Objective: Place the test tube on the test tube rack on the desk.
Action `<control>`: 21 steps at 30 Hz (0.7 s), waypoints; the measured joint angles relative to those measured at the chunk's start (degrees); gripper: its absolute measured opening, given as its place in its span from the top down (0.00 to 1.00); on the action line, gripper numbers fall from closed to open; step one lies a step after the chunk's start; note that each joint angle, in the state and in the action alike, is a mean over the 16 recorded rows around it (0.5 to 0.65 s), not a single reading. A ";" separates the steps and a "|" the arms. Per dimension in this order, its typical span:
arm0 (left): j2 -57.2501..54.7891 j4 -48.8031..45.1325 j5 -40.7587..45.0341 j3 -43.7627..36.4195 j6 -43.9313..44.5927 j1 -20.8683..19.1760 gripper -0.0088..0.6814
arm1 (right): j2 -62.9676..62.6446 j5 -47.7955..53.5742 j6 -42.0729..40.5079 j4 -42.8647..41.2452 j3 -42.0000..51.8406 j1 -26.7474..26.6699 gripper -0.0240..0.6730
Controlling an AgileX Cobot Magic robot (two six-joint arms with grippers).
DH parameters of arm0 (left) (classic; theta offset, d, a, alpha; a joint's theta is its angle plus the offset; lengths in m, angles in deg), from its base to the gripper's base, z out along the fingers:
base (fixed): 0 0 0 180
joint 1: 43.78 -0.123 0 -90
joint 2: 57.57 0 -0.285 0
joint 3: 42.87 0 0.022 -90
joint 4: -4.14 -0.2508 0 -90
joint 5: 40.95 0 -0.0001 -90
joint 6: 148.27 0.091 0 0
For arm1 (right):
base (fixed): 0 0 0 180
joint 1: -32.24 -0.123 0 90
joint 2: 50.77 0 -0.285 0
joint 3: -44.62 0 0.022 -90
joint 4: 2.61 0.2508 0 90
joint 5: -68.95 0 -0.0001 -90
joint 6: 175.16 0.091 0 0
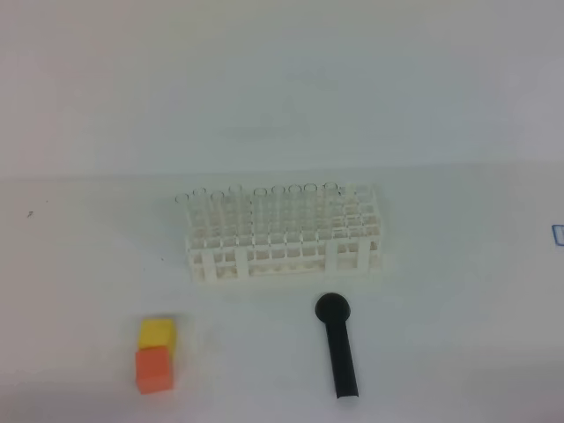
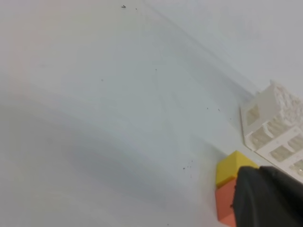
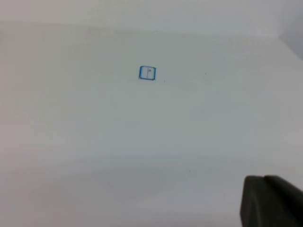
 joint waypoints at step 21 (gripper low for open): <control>0.27 -0.05 -0.19 -0.34 0.01 -1.26 0.99 | -0.24 0.86 0.62 -0.37 -0.11 -4.74 0.97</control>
